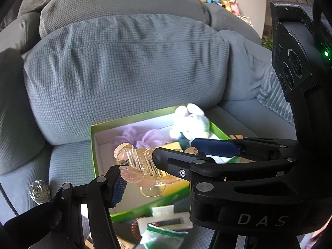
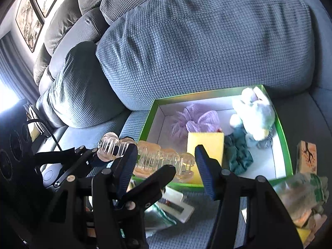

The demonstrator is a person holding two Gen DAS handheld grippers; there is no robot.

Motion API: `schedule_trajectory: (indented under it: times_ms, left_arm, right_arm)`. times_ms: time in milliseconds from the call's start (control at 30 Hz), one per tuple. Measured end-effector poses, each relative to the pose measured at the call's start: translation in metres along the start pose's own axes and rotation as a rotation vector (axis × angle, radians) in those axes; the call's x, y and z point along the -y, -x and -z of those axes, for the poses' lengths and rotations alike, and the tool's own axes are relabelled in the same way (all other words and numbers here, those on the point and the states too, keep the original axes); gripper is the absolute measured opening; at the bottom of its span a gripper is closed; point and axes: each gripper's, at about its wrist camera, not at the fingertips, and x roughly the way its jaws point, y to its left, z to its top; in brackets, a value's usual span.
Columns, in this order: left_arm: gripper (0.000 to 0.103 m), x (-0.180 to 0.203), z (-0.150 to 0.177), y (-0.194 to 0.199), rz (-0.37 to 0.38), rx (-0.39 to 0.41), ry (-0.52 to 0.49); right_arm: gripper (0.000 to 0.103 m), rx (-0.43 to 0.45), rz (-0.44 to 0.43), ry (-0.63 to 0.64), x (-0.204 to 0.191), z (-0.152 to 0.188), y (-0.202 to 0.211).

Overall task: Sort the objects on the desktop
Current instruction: 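Carry the claw clip with both grippers over the green box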

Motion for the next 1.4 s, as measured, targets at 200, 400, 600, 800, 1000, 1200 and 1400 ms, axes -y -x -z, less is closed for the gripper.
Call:
schedule_trajectory:
  times_ms: [200,400,600,800,1000,1200,1400]
  left_arm:
    - [0.063,-0.015,-0.001,-0.015,0.002,-0.015,0.024]
    - [0.063,-0.025,0.001,-0.029,0.005,-0.036,0.038]
    - [0.063,-0.032,0.004,-0.040,0.008,-0.057,0.046]
    - [0.063,-0.035,0.005,-0.048,0.013,-0.073,0.058]
    - [0.063,-0.035,0.007,-0.055,0.018,-0.090,0.045]
    - [0.063,-0.039,0.009,-0.061,0.018,-0.101,0.071]
    - [0.080,-0.041,0.010,-0.064,-0.026,-0.126,0.078]
  right_arm:
    - [0.056,-0.010,0.005,-0.004,0.003,-0.008,-0.021]
    - [0.055,-0.031,0.011,-0.008,0.006,-0.011,-0.037]
    - [0.054,-0.049,0.022,-0.009,0.009,-0.011,-0.047]
    - [0.054,-0.060,0.032,-0.009,0.012,-0.010,-0.055]
    - [0.045,-0.076,0.035,0.003,0.009,-0.010,-0.062]
    - [0.045,-0.075,0.048,0.001,0.009,-0.010,-0.067]
    - [0.060,-0.060,0.066,-0.003,0.010,-0.011,-0.064]
